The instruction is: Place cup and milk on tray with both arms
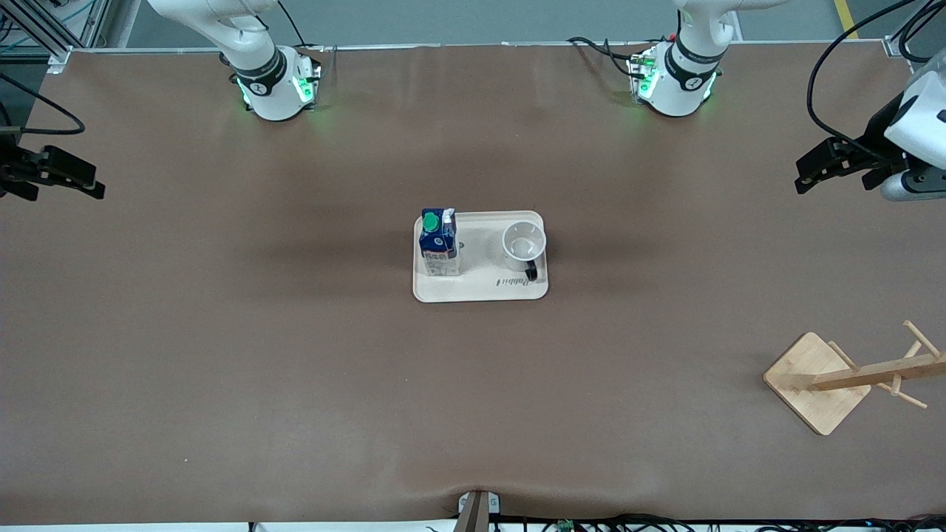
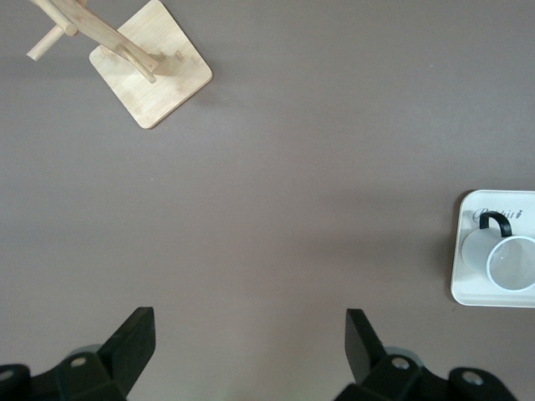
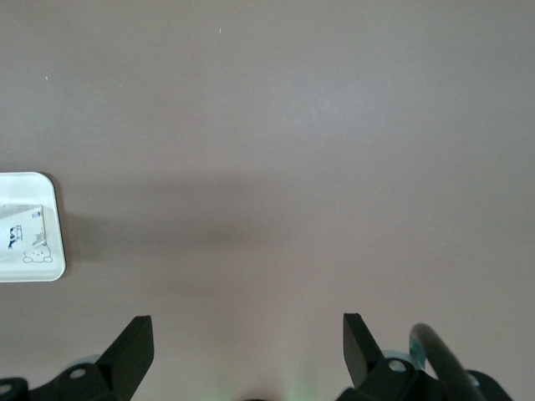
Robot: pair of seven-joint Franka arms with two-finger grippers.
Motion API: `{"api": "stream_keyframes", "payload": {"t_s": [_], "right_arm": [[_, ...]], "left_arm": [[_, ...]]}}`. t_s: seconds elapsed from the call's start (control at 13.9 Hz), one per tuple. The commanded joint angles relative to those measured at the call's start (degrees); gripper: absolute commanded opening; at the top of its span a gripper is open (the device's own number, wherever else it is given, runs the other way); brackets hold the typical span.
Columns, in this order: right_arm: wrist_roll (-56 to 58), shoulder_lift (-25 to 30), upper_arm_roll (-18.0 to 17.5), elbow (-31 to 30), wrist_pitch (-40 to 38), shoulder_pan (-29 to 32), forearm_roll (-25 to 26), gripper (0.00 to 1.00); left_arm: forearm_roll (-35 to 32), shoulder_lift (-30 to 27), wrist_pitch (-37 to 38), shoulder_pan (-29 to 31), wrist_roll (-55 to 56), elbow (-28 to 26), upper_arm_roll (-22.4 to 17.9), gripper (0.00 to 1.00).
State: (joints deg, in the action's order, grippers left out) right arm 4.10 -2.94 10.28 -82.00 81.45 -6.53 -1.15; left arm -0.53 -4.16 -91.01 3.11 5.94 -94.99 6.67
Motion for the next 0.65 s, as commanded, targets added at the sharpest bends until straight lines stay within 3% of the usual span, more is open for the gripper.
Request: {"api": "stream_keyframes", "payload": {"t_s": [0.0,0.14,0.58], "right_arm": [[-0.06,0.82,-0.70,0.71,-0.95,0.91,0.80,1.00],[-0.24,0.74,-0.79,0.35,-4.62,0.91,0.80,1.00],[-0.06,0.74,-0.88,4.13,-4.81,0.73,1.33,1.00]], "left_arm": [[-0.26,-0.41,-0.40,0.23,0.39,-0.37,0.36,1.00],[-0.26,-0.41,-0.40,0.23,0.39,-0.37,0.36,1.00],[-0.26,-0.41,-0.40,0.23,0.39,-0.37,0.36,1.00]]}}
